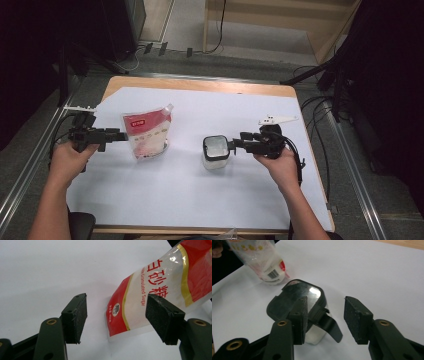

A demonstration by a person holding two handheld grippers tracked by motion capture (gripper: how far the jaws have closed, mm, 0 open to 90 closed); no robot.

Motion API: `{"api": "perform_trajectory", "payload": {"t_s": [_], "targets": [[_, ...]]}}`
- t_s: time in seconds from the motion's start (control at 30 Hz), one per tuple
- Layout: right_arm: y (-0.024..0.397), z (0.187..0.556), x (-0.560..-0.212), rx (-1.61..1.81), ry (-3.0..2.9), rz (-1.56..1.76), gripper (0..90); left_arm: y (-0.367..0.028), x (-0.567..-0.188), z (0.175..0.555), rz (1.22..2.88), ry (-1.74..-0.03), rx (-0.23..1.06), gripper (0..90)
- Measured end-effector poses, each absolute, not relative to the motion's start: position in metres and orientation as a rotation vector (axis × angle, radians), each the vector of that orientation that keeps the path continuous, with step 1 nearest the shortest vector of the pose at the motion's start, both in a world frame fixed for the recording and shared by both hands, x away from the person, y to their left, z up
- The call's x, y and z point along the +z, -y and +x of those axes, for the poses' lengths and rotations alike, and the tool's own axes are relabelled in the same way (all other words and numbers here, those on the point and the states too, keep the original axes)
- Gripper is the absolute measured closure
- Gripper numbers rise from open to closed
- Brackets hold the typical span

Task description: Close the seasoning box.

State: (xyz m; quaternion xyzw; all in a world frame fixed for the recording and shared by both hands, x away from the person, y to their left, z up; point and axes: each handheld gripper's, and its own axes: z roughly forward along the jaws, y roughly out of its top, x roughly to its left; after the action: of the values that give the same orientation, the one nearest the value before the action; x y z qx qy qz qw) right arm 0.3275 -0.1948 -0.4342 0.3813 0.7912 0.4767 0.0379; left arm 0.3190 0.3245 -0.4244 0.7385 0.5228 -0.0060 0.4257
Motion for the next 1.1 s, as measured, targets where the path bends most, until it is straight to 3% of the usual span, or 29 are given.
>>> {"api": "perform_trajectory", "payload": {"t_s": [0.2, 0.5, 1.1], "targets": [[0.209, 0.331, -0.437, 1.447, -2.395, 1.194, 49.9, -0.325, -0.425, 0.319, 1.844, -1.312, -0.014, 34.8], [0.227, 0.336, -0.445, 1.384, -2.318, 1.222, 37.0, -0.326, -0.426, 0.32, 1.842, -1.319, -0.006, 34.5], [0.246, 0.354, -0.477, 1.307, -2.263, 1.362, 26.7, -0.325, -0.428, 0.321, 1.862, -1.332, 0.004, 33.6]]}}
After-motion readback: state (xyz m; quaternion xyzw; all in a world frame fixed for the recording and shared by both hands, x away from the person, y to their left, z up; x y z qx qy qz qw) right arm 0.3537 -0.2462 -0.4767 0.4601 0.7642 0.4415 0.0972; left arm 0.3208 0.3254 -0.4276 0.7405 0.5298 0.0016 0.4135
